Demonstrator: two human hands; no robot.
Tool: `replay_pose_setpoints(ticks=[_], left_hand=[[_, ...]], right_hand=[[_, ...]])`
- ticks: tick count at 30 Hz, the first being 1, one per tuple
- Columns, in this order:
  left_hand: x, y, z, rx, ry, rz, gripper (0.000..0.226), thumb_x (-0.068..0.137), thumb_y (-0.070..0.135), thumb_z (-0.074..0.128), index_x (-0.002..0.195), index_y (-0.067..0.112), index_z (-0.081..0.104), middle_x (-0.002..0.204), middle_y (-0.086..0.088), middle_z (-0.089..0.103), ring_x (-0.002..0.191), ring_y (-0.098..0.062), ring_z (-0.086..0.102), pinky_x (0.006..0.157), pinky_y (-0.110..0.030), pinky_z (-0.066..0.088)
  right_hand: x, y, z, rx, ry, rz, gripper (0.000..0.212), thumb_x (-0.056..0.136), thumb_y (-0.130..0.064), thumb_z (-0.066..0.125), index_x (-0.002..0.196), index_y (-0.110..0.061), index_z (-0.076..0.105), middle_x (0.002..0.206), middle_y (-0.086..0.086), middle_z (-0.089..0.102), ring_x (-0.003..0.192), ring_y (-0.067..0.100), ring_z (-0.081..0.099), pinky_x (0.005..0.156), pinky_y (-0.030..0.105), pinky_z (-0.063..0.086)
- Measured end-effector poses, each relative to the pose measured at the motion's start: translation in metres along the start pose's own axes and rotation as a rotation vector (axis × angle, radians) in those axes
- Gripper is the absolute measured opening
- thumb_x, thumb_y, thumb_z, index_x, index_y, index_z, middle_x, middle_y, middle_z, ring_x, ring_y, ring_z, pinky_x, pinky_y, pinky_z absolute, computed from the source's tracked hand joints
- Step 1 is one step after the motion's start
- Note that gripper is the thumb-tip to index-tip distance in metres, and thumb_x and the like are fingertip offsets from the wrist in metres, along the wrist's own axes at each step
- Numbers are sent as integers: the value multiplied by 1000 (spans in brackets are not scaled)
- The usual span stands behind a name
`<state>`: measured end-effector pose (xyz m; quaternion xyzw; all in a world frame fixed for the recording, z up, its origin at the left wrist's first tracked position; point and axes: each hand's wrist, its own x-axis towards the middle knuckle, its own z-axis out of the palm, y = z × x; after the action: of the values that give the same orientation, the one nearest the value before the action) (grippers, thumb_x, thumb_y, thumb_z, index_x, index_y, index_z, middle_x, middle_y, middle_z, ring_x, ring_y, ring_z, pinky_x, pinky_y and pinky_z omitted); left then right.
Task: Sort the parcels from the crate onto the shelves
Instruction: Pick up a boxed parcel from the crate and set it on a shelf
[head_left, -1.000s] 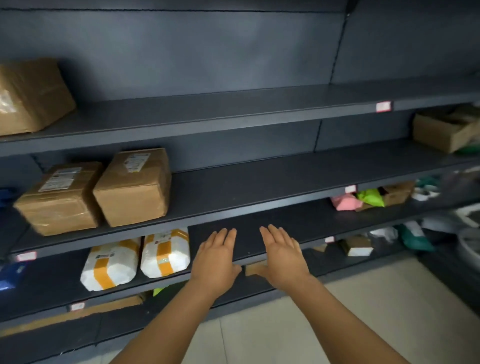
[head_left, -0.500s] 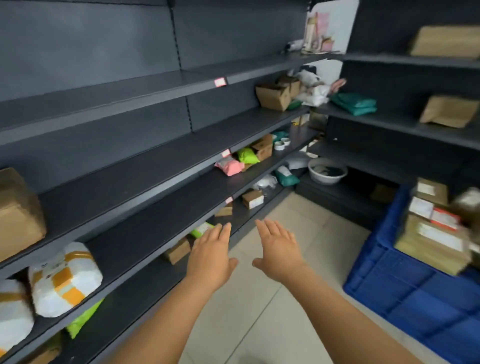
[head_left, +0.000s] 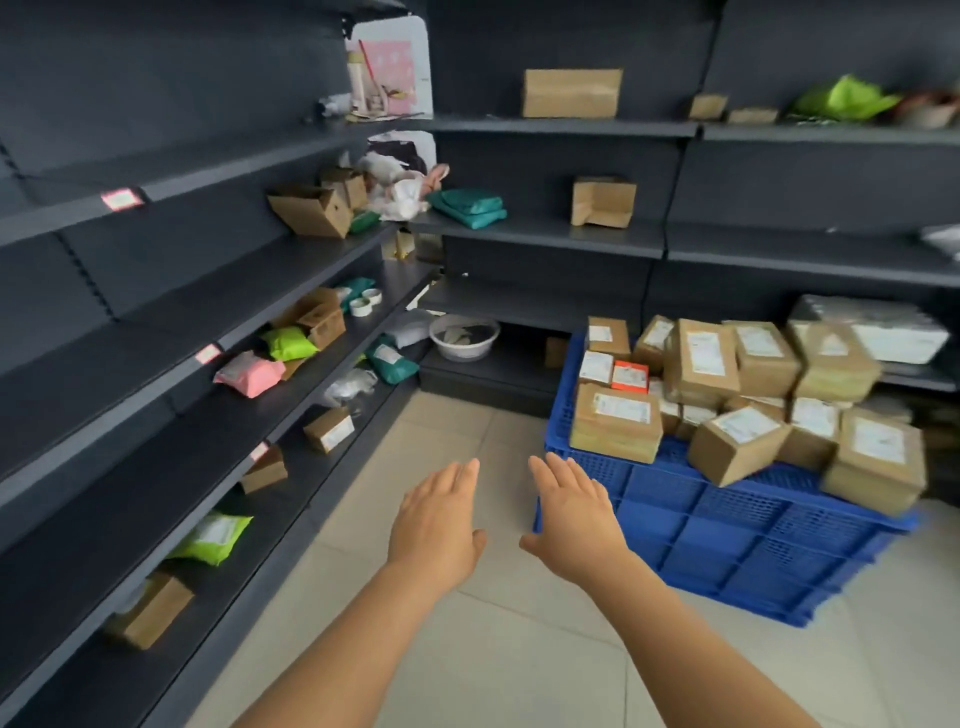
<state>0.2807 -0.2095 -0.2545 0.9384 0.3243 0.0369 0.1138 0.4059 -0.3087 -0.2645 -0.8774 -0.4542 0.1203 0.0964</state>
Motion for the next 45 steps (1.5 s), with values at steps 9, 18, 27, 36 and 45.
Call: replay_pose_setpoints(ticks=[9, 18, 27, 36, 45], left_hand=[[87, 137, 38, -19, -58, 100, 78, 94, 39, 55, 154, 21, 7, 158, 2, 19, 145, -17, 19, 116, -32, 19], [155, 219, 74, -42, -129, 167, 77, 94, 43, 54, 154, 21, 10, 158, 4, 20, 145, -17, 19, 118, -37, 23], [259, 274, 96, -78, -185, 281, 74, 95, 41, 53, 154, 23, 10, 159, 3, 19, 145, -19, 19, 115, -37, 23], [383, 303, 114, -134, -235, 350, 76, 94, 39, 55, 154, 22, 12, 158, 1, 23, 144, -20, 24, 115, -37, 29], [460, 317, 145, -176, -337, 256, 81, 93, 40, 56, 154, 24, 5, 160, 3, 19, 143, -20, 28, 111, -39, 35]], right_hand=[[21, 156, -45, 19, 35, 127, 88, 88, -36, 63, 153, -21, 6, 161, -1, 6, 148, 22, 4, 119, 41, 11], [39, 253, -60, 60, 8, 245, 89, 90, -38, 61, 154, -21, 1, 162, 1, 0, 149, 23, -1, 120, 44, 10], [90, 326, -82, 100, 72, 385, 87, 89, -39, 61, 153, -21, 6, 160, -1, 8, 148, 20, 5, 118, 41, 12], [178, 380, -107, 176, 150, 509, 88, 88, -39, 64, 153, -20, 7, 161, -3, 9, 148, 19, 5, 120, 42, 13], [238, 431, -102, 264, 132, 588, 89, 87, -38, 65, 153, -19, 7, 160, -3, 12, 147, 18, 10, 119, 39, 14]])
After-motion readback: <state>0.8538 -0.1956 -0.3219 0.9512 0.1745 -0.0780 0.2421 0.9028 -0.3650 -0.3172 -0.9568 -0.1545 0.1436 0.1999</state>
